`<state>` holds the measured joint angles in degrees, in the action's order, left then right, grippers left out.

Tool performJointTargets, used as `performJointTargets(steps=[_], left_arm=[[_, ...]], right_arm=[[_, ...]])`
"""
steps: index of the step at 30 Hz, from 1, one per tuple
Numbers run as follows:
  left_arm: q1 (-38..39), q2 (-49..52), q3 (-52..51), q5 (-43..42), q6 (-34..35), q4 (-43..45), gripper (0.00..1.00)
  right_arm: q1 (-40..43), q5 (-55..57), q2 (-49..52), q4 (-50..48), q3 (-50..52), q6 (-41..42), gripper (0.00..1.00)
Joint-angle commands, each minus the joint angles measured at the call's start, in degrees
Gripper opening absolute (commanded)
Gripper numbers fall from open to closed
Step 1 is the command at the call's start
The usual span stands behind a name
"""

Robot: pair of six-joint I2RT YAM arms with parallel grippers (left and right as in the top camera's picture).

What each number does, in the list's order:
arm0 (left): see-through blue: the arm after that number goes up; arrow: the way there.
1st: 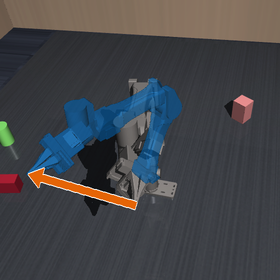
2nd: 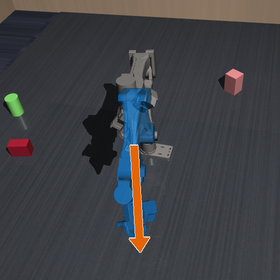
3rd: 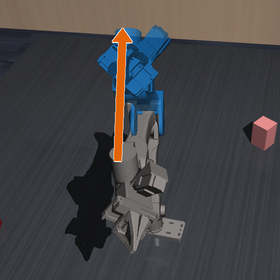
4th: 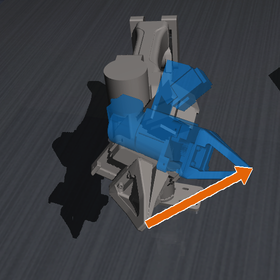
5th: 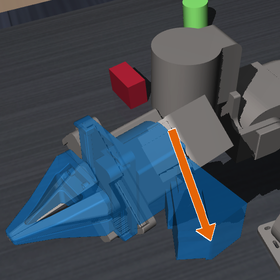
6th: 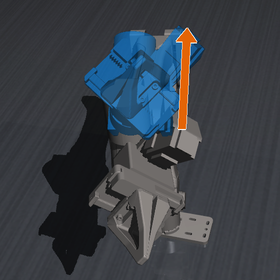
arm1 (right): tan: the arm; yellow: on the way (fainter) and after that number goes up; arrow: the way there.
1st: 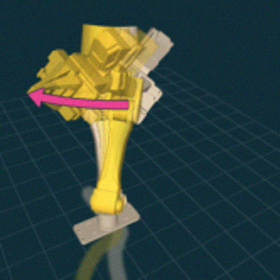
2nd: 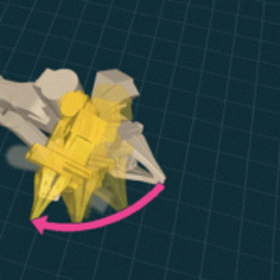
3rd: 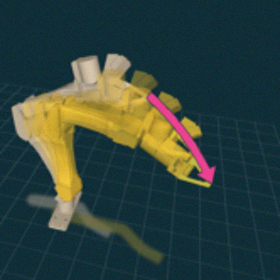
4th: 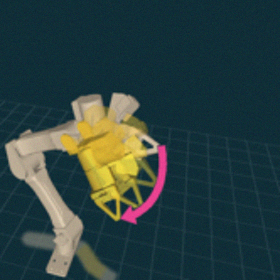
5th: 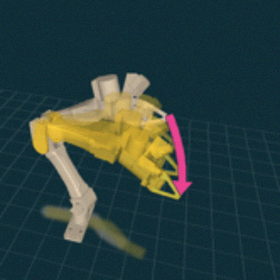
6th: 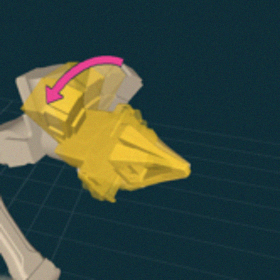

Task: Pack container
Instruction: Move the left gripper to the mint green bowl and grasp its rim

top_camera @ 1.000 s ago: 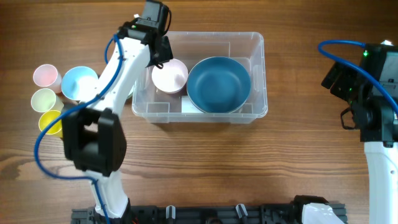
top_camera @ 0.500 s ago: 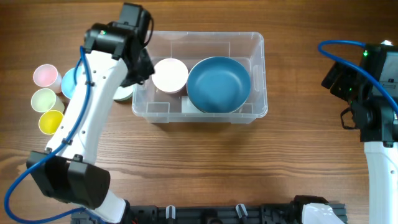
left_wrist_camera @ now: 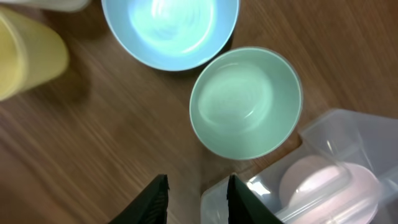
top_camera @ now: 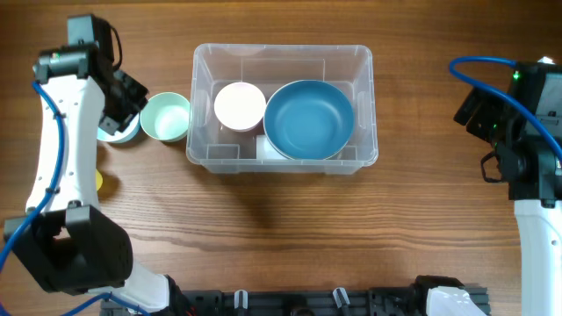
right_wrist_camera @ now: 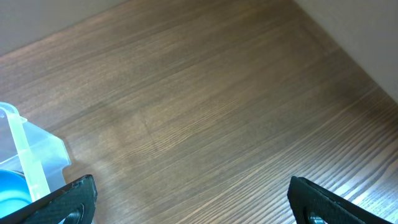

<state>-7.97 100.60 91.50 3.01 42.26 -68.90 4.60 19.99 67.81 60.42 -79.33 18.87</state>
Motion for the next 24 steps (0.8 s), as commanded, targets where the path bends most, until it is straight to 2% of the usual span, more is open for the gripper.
performJointTargets(steps=[1,6,10,24], left_arm=[[-0.1,0.3,-8.5,-4.7,4.7,7.9,0.33],[0.1,0.3,-18.5,-6.6,10.6,18.3,0.37],[0.1,0.3,-22.9,-6.6,12.3,23.5,0.4],[0.3,4.0,-24.1,-6.3,14.2,26.4,0.39]], right_arm=[[0.1,1.1,0.2,-0.1,-0.6,0.8,0.99],[0.1,1.1,0.2,-0.1,-0.6,0.8,1.0],[0.1,1.1,0.2,-0.1,-0.6,0.8,1.0],[0.1,1.1,0.2,-0.1,-0.6,0.8,1.0]])
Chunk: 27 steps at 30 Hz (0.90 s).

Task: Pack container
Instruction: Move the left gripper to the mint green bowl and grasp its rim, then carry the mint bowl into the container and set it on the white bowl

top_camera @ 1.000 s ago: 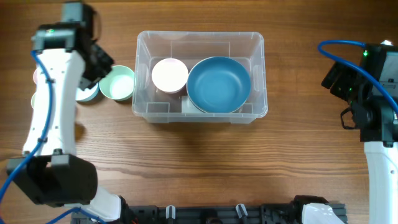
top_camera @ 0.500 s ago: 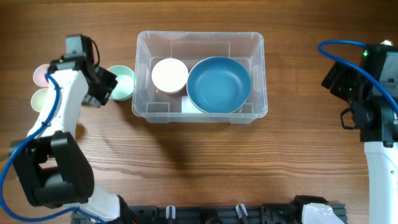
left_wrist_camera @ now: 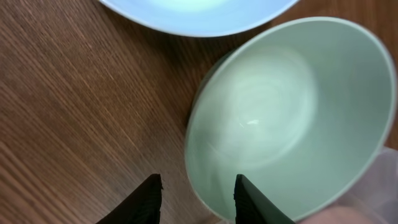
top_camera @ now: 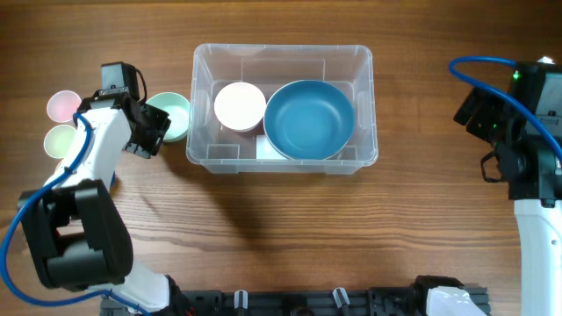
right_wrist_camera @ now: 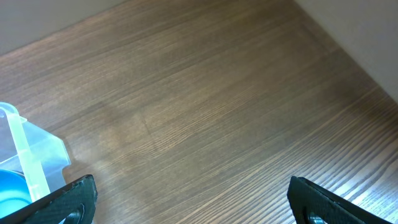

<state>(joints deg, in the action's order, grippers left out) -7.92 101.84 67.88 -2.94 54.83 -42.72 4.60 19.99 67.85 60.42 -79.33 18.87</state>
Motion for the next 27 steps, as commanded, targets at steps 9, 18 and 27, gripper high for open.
performJointTargets(steps=[9,18,27], left_arm=[[0.3,4.0,-0.5,-1.4,1.6,1.2,0.24],[0.3,2.3,-0.5,-4.3,0.9,1.2,0.04],[0.3,-9.3,0.7,-0.2,1.0,1.8,0.04]], right_arm=[[0.1,1.1,0.2,-0.1,-0.6,0.8,1.0],[0.1,1.1,0.2,-0.1,-0.6,0.8,0.99],[0.1,1.1,0.2,-0.1,-0.6,0.8,1.0]])
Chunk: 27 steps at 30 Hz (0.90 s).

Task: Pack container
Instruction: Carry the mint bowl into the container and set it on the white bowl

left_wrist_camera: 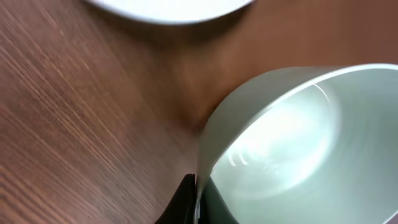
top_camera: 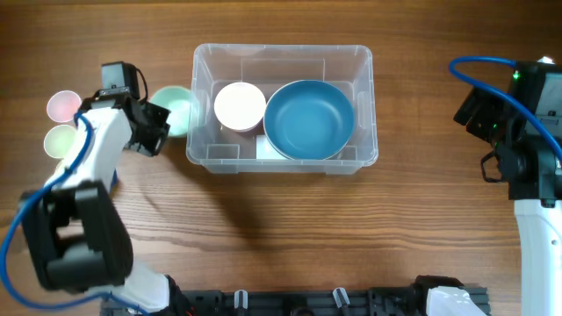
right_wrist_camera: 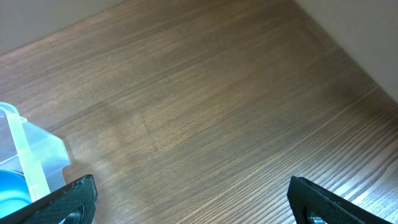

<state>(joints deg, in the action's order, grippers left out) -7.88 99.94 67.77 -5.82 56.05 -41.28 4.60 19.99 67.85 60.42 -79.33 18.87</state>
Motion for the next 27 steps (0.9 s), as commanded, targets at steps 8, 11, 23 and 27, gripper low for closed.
performJointTargets(steps=[8,11,23,27], left_arm=[[0.5,-22.4,1.3,5.5,-1.4,0.5,0.04],[2.5,-26.2,1.3,5.5,-6.2,1.9,0.04],[23.6,-26.8,1.7,16.2,-18.8,7.5,0.04],[29.7,-22.7,1.7,21.7,-22.2,7.5,0.04]], right_arm=[[0.1,1.1,0.2,-0.1,-0.6,0.8,1.0],[0.1,1.1,0.2,-0.1,-0.6,0.8,1.0],[0.1,1.1,0.2,-0.1,-0.6,0.8,1.0],[0.1,1.1,0.2,-0.1,-0.6,0.8,1.0]])
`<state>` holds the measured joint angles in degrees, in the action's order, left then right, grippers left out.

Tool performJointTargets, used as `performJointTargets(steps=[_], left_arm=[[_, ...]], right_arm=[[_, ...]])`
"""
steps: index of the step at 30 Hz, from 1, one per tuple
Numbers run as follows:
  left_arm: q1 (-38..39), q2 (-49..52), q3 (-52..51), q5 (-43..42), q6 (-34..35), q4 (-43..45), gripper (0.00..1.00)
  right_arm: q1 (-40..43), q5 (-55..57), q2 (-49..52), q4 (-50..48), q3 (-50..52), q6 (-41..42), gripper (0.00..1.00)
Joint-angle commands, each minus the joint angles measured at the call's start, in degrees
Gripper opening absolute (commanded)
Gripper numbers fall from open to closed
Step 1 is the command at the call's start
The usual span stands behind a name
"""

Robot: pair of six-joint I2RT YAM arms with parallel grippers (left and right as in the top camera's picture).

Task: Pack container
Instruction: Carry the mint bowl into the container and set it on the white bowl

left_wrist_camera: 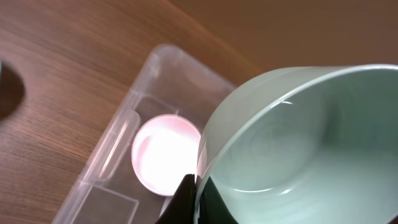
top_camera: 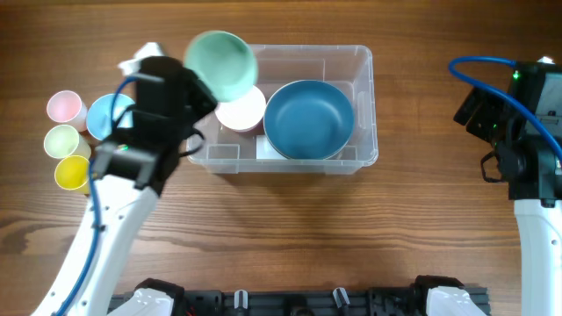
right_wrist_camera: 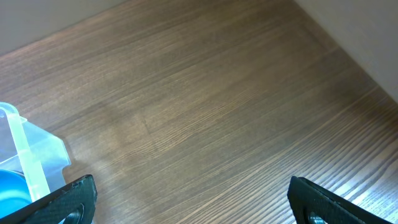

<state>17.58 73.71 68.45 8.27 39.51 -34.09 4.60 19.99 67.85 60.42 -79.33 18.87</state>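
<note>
A clear plastic container (top_camera: 281, 165) stands mid-table with a pink bowl (top_camera: 244, 112) and a big dark blue bowl (top_camera: 309, 119) inside. My left gripper (left_wrist_camera: 196, 200) is shut on the rim of a mint-green bowl (top_camera: 221, 61), which hangs tilted in the air over the container's back left corner. In the left wrist view the green bowl (left_wrist_camera: 305, 143) fills the right side, with the pink bowl (left_wrist_camera: 163, 154) and the container wall (left_wrist_camera: 115, 144) below it. My right gripper (right_wrist_camera: 189, 199) is open over bare wood at the far right.
To the left of the container sit a light blue bowl (top_camera: 107, 114), a pink cup (top_camera: 63, 106), a green cup (top_camera: 61, 140) and a yellow cup (top_camera: 72, 173). A small white object (top_camera: 145, 51) lies behind them.
The green bowl, gripped at table height left of the container, now hangs raised over the container's back left corner. The right arm has not moved.
My left gripper was open above the table beside the green bowl. Then its fingers stood astride the bowl's rim. Then it was shut on the rim with the bowl tipped. Now the bowl is over the container.
</note>
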Motion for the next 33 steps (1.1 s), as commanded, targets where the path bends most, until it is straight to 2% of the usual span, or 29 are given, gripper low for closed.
performJointTargets(steps=[1,6,16,25,29,33], left_arm=[[5.2,4.9,1.0,8.0,-6.0,0.3,0.04],[5.9,11.4,1.0,8.0,-6.1,0.1,0.04],[2.0,21.0,4.2,3.3,-6.1,-1.0,0.06],[-0.2,23.9,4.2,1.6,-6.3,-0.8,0.16],[-0.1,23.8,4.2,0.8,-6.3,0.2,0.29],[-0.1,23.8,4.9,-1.4,-6.3,0.3,0.33]], right_arm=[[0.1,1.1,0.2,-0.1,-0.6,0.8,1.0],[0.1,1.1,0.2,-0.1,-0.6,0.8,1.0],[0.1,1.1,0.2,-0.1,-0.6,0.8,0.99],[0.1,1.1,0.2,-0.1,-0.6,0.8,0.99],[0.1,1.1,0.3,-0.2,-0.6,0.8,1.0],[0.1,1.1,0.3,-0.2,-0.6,0.8,1.0]])
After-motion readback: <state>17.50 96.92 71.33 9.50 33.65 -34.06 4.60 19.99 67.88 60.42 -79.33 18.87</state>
